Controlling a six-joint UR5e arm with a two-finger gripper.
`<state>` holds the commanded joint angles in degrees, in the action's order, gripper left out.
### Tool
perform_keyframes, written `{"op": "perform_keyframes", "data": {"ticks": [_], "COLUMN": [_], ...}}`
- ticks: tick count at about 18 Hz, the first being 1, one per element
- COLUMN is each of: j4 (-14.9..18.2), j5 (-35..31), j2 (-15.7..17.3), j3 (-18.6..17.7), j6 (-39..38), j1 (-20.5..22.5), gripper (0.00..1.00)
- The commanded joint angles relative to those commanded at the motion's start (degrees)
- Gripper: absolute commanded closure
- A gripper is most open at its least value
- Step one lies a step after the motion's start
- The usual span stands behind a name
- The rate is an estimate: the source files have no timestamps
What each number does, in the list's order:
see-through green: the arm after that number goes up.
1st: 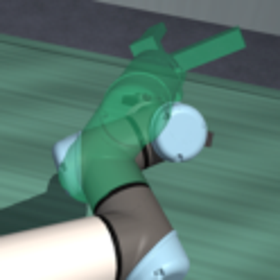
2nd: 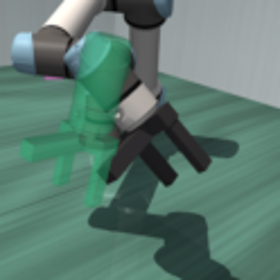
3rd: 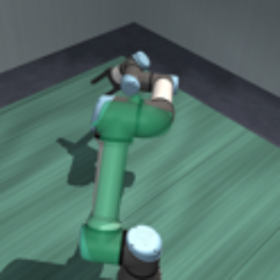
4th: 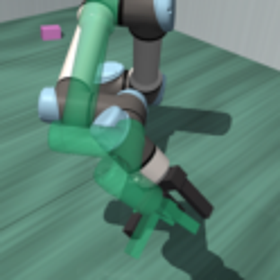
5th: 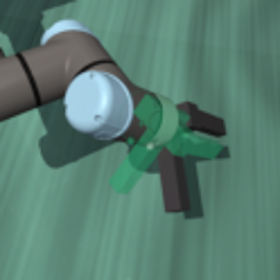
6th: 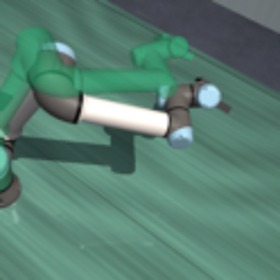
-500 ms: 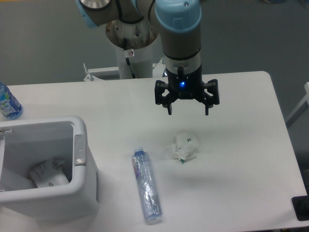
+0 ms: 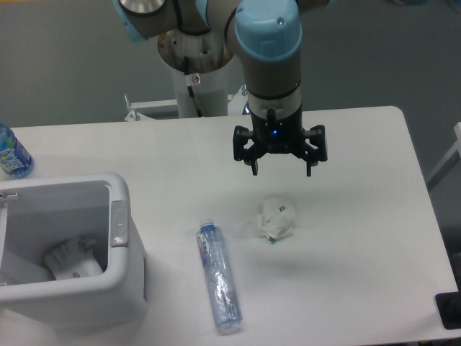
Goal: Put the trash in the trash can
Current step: 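Lower the open gripper over the crumpled white wrapper, then close the gripper on the crumpled white wrapper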
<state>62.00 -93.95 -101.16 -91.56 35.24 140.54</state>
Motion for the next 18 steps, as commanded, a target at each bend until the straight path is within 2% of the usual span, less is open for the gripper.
{"op": "perform_keyframes", "data": {"ticks": [2,3,5,7,9,13,15,18], "j4": [-7.47,-9.86,-10.41,-11.02,-10.85,-11.28,-11.46,-11.55], "j5": [-0.35,-0.44,-0.27,-0.26,-0.35,-0.44,-0.53,-0.44], "j2": [-0.18,-0.18,-0.7,-2.89,-5.27,-7.73,-9.66,-10.81], "j3": [-4.65,-6.5,-8.62,-9.42,-9.86,-11.88,-13.2,-13.64], "j6": [-1.92,-3.67,-4.04,-3.0,4.09,17.29,18.63,18.63], "j1": [0.0,0.0,0.0,-0.09,0.0,1.05,1.05,1.23], "gripper": [0.0,0.0,0.0,0.0,0.0,0.0,0.0,0.0]}}
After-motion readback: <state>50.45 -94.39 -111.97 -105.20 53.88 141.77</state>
